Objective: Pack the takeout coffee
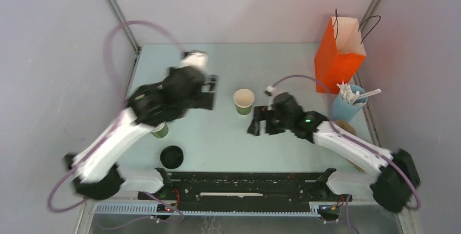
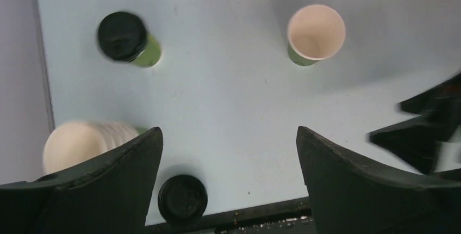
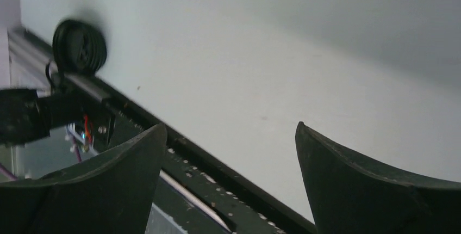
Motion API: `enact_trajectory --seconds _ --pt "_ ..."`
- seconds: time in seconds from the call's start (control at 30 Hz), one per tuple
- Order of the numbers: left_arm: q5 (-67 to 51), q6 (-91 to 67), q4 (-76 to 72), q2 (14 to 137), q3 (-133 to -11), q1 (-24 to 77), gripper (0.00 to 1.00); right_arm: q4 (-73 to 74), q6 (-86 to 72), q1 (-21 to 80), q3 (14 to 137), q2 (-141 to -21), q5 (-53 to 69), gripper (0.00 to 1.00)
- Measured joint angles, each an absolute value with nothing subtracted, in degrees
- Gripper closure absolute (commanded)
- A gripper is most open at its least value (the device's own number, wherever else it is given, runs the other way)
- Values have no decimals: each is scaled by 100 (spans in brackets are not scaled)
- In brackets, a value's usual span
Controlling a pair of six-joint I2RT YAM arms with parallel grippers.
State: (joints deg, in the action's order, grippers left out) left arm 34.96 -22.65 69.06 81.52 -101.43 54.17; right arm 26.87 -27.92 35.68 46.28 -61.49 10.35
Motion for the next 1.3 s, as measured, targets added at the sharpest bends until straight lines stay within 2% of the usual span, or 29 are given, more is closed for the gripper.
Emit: enact_trajectory --seconds 0.13,0.23,0.4,0.57,0.77,1.17,1.3 --pt "3802 -2692 7085 5846 -9028 5155 0 1826 -3487 5070 5100 -7776 768 13" --pt "3929 -2961 7347 4810 -8346 5033 0 1431 -3940 5795 5887 -9085 663 20" --pt "3933 -3162 7494 4475 -7612 5006 0 1441 -4263 6549 7710 -10947 473 29" --pt "3924 -3173 7450 4150 -7240 5006 0 2202 -4169 7109 9491 -12090 -60 44" --pt "4042 -3162 7413 3522 -7190 5000 0 2982 -4016 7417 10842 -12873 -552 57" --pt "4294 -3159 7406 3087 -7190 5000 0 3798 -3887 7448 11605 -13504 -923 75" --pt "4296 -3159 7406 3087 -7190 5000 0 3870 -3876 7450 11743 -13568 -945 84"
